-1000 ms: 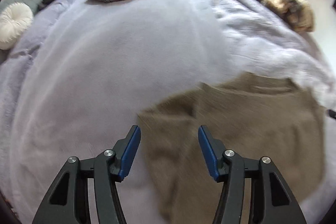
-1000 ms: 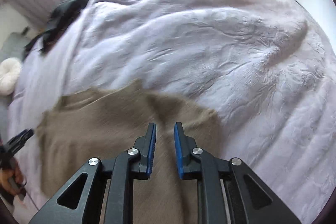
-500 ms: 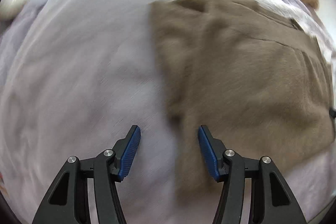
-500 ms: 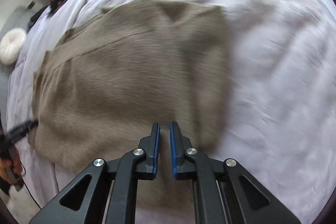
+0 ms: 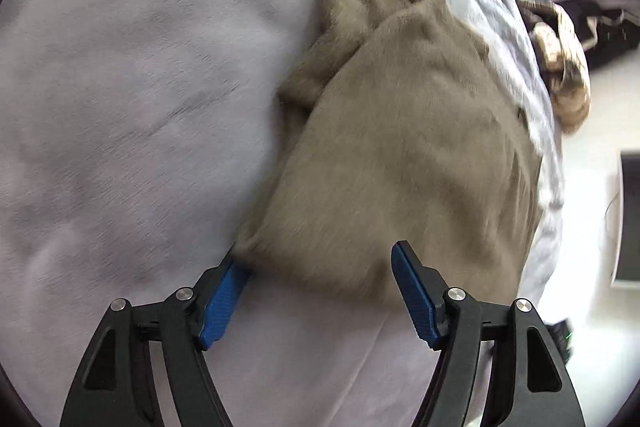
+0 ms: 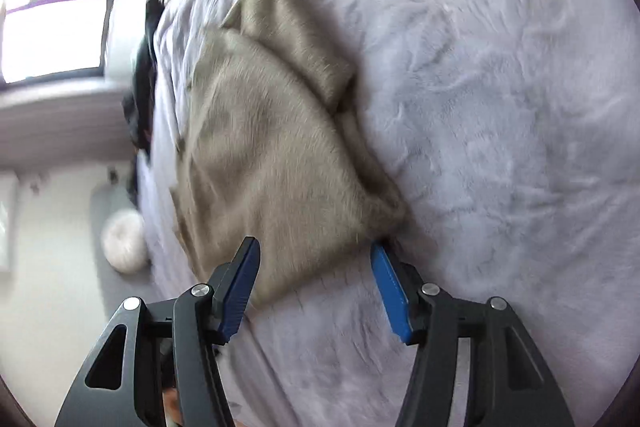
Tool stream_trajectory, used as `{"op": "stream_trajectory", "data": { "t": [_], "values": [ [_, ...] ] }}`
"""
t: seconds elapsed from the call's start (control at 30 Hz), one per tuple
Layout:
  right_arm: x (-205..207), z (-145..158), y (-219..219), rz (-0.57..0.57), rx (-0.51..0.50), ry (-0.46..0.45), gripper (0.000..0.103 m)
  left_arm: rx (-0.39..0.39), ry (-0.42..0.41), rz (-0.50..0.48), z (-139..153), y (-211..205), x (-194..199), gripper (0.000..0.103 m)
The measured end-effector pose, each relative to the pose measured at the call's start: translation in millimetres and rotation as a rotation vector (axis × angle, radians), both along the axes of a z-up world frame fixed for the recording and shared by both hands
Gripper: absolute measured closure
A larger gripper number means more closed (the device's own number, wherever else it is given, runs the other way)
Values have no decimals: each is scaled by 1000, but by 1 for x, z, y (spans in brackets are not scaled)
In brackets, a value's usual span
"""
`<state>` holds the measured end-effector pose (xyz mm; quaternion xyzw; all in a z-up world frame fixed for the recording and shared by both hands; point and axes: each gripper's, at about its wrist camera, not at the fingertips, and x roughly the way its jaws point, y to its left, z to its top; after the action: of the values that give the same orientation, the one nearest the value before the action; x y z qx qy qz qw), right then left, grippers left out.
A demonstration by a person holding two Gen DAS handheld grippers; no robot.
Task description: Fold small clothes
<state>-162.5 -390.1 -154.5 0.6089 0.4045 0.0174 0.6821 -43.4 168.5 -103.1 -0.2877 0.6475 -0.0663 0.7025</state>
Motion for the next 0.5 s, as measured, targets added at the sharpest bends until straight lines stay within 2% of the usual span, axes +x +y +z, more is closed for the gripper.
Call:
{"op": "stream_trajectory", "data": {
  "t": [0.07, 0.1, 0.13, 0.17, 0.23, 0.37, 0.43, 0.5],
  "values": [
    [8, -9, -1, -53, 53, -17, 41, -13, -23, 46, -3, -3, 13, 31],
    [10, -12, -2, -66, 63, -17, 48, -3, -44, 65, -1, -4, 17, 43],
    [14, -11, -2, -70, 69, -12, 62, 12, -57, 70, 1, -3, 20, 90],
    [22, -9, 1, -57, 69, -1, 92, 19, -61, 55, 2, -4, 25, 94],
    [29, 9, 1, -19, 20, -11, 92, 34, -104, 44, 15, -6, 27, 94],
    [27, 56, 3, 87, -97, -83, 95, 84, -214, -55, 51, -15, 12, 94],
    [26, 59, 1, 114, -157, -65, 95, 110, -209, -83, 47, -17, 5, 94],
    [28, 44, -3, 138, -202, -2, 95, 131, -160, -92, 27, -12, 0, 92]
  ]
}}
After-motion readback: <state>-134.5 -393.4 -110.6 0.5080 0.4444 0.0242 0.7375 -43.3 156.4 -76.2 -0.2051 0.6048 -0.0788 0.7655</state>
